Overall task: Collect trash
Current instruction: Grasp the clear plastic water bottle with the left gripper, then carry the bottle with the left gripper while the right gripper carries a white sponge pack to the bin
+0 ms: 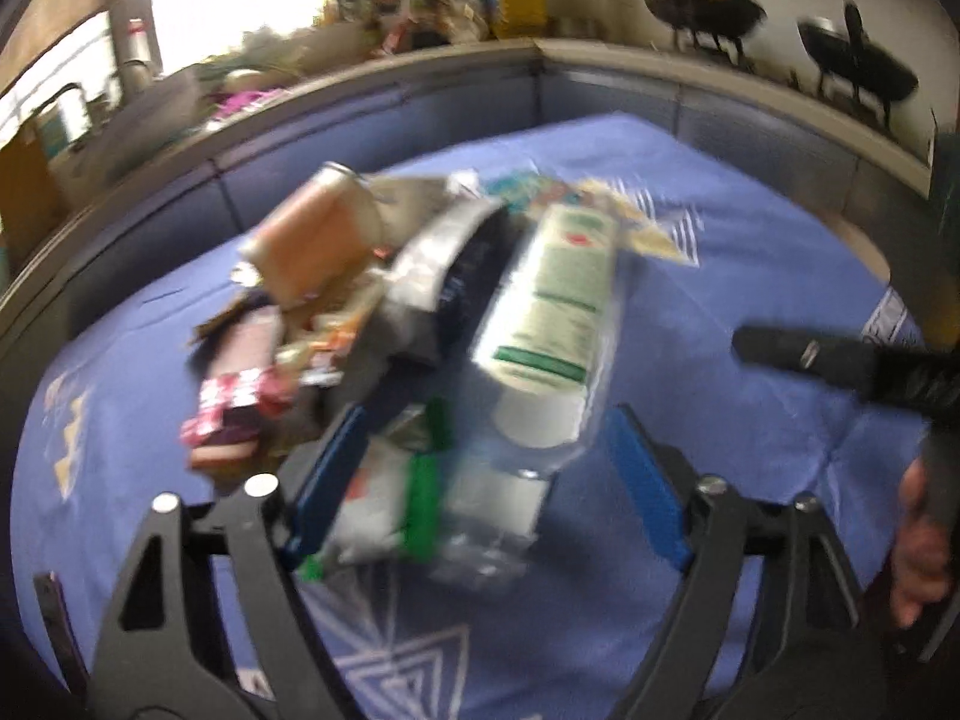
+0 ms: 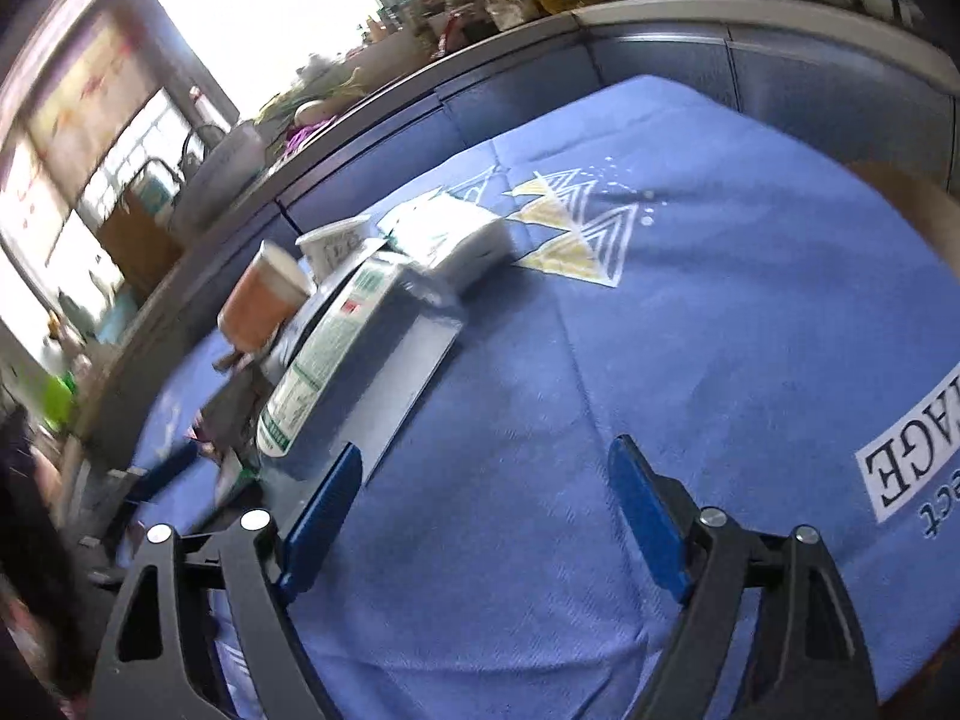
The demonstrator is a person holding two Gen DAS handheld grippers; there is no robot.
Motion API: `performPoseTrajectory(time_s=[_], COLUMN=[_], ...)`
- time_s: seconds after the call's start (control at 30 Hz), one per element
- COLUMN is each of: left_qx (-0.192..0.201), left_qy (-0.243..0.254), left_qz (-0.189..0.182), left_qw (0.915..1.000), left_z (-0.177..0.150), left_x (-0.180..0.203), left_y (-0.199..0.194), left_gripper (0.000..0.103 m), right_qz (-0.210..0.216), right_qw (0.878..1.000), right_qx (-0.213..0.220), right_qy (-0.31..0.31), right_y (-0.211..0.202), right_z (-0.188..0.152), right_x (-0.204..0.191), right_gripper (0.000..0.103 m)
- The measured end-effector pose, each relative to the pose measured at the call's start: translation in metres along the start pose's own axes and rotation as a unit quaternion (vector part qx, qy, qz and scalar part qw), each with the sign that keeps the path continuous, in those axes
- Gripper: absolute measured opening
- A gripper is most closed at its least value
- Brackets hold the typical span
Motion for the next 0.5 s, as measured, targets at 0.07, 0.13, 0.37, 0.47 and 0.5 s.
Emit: performPoseTrajectory(time_s=[0.07, 0.13, 0.37, 0.47, 0.5], left_qx=[-0.020, -0.027, -0.075, -0.070, -0.067], left_qy=[0.006, 0.014, 0.011, 0.003, 0.003], left_qz=[-0.007, 0.002, -0.028, -0.037, -0.038], left_qw=[0.9998, 0.9995, 0.9967, 0.9969, 0.9970], left_z=[-0.004, -0.005, -0.018, -0.018, -0.017], left_x=[0.004, 0.007, 0.010, 0.015, 0.016], left_y=[0.013, 0.024, 0.048, 0.041, 0.037], left_gripper=[0.073, 0.073, 0.040, 0.039, 0.039], right_qz=[0.006, 0.008, -0.018, -0.021, -0.022], right_qw=[1.000, 1.000, 0.993, 0.984, 0.981], right_qx=[0.000, 0.001, -0.013, -0.037, -0.044], right_qy=[0.007, 0.002, -0.118, -0.174, -0.186], right_y=[-0.001, -0.001, 0.041, 0.071, 0.079], right_z=[0.009, 0.020, 0.096, 0.114, 0.118], right_x=[0.006, 0.009, -0.006, -0.022, -0.026], right_gripper=[0.074, 0.070, 0.066, 0.066, 0.066])
Point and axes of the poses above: each gripper's, at about its wrist camera, not at the fingertips, and y roughly the way its jaws point, x to its right, z to its top, the point moved 7 cm from there along y, roughly the way its jaws point, and after that the axes turned 4 degrees about -x, right-handed, at the moved point
